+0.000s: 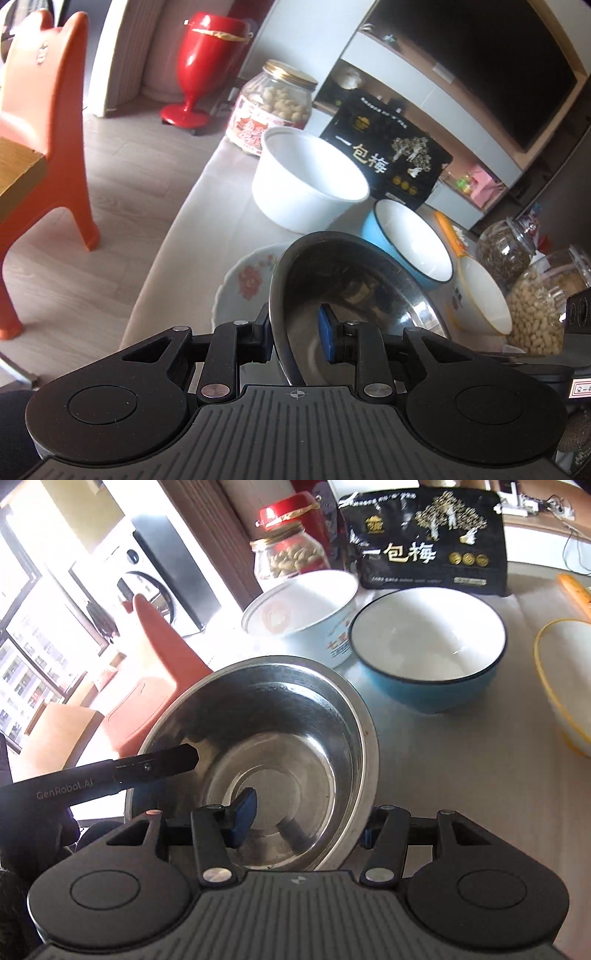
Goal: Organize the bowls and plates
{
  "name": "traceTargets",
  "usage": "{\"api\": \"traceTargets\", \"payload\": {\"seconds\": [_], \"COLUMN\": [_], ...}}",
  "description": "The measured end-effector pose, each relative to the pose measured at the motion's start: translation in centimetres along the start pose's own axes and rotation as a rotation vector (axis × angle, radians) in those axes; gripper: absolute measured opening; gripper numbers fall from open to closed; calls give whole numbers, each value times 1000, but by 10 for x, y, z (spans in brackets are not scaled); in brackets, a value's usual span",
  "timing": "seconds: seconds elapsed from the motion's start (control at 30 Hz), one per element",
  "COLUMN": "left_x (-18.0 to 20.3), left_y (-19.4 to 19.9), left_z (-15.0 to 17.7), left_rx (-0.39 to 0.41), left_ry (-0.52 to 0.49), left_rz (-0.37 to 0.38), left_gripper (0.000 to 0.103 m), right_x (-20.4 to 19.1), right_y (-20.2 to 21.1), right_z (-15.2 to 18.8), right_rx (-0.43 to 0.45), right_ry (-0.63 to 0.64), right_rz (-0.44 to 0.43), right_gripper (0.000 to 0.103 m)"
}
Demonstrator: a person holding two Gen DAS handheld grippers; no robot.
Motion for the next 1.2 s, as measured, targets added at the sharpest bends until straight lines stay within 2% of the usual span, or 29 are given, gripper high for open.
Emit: {"api": "traceTargets", "payload": {"seconds": [0.13,0.3,0.47,0.57,0.6,0.73,0.8,1.0,1.07,1.2], "left_x": [-14,-16,-21,-22,-23,-27,-27,-30,-31,-34], "left_y": [-5,-13,-8,-1,-1,-6,-6,-4,-3,-7], "left_z": [2,7,5,-1,-1,-1,-2,1,2,4], "left_rx": [-9,-20,16,46,45,29,30,13,7,-15], "left_ry": [1,-21,-31,-34,-33,-23,-22,3,3,11], "left_rz": [-7,-18,-50,-74,-86,-110,-114,-115,-112,-111], "left_gripper": [27,26,25,25,25,28,28,31,31,39], "right_x": [-14,-13,-11,-10,-8,2,9,13,10,9], "right_y": [-22,-26,-21,-8,-4,8,5,-24,-27,-29], "right_z": [5,7,1,-4,-5,-10,-8,10,15,16], "right_rx": [-33,-34,14,73,92,147,128,1,-5,-2], "right_ry": [53,79,109,130,132,117,80,-32,-30,-40], "right_rz": [38,84,117,137,147,182,172,58,55,44], "right_gripper": [55,57,58,65,69,70,70,70,70,69]}}
Point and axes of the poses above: each gripper's, at about its wrist camera, not at the fingertips, and y roughly against the way its jaws point, x to its right, z to its underside, the point moved 7 cm from there along -y, roughly the way its jaws point, and after that the axes turned 2 degrees about -x, right-handed, at the moved point
